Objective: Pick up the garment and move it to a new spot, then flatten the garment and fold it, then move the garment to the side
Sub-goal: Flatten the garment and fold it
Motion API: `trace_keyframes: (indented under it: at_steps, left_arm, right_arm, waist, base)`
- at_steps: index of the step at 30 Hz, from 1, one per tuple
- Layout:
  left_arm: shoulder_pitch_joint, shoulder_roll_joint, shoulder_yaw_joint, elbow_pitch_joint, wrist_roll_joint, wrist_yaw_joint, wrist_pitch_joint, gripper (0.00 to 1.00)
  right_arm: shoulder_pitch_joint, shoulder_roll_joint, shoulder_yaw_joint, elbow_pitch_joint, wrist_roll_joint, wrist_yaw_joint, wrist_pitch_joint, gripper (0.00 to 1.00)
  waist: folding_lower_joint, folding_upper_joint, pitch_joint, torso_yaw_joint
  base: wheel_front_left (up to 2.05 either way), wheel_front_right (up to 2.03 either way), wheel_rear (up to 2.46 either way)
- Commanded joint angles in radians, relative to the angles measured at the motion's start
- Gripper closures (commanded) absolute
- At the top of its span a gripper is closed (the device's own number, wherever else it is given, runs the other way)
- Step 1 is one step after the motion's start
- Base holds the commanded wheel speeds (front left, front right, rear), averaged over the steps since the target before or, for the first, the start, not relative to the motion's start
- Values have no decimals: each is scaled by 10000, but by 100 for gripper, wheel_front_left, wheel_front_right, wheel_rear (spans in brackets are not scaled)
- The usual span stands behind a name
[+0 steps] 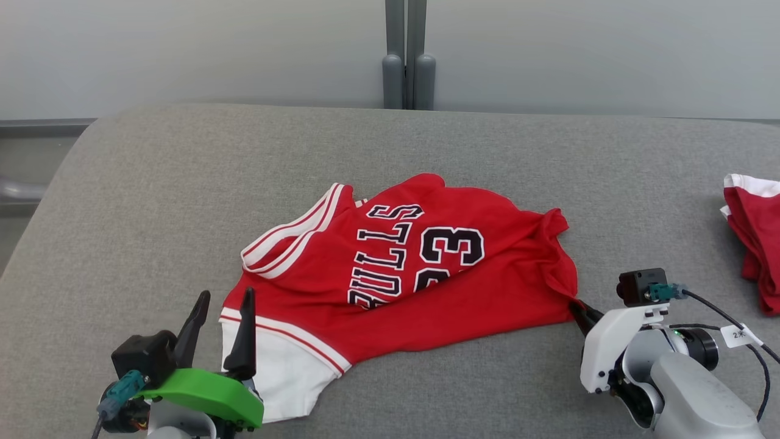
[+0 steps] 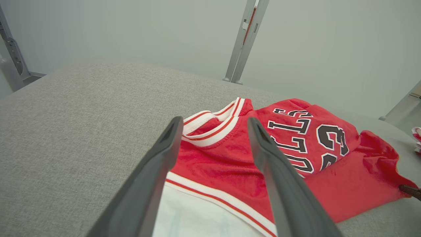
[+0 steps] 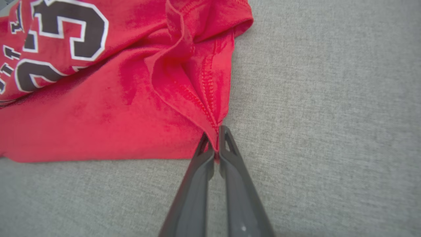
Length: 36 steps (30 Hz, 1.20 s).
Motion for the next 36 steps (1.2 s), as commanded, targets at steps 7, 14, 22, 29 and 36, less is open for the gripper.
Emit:
trace_keyframes:
  at_steps: [7,14,22,29,36]
  left_arm:
    - [447,-265,306,281,205,-157,-28,0]
    - [570,-387,492,398,376,-252,-26,0]
    - [509,-325,593,486,434,-356,-27,0]
    - [628,-149,866,265,645,-262,-28,0]
    - [731,123,1204,-602,1450,107,-27,0]
  right_arm:
    - [1051,-740,241,-1641,1047,-3,1111,100]
    - [2201,-1111,-313,-3145,1467,-3,2393,100]
    - [2950,-564,-1527,-3831,772,-3,2360,0]
    - [3356,-112,-2612,-5314,-216,-2,176,0]
    - [3744,299,-3217,-6592,-857,-2,-1911,0]
  waist:
    - [0,0,-296,-714]
    - [0,0,-287,-1185]
    - [0,0,-220,-1346]
    - [0,0,-422,-1342]
    - [0,0,-572,-1348]
  base:
    - [0,0,0]
    - [0,0,0]
    - [0,0,0]
    - [0,0,0]
    - [0,0,0]
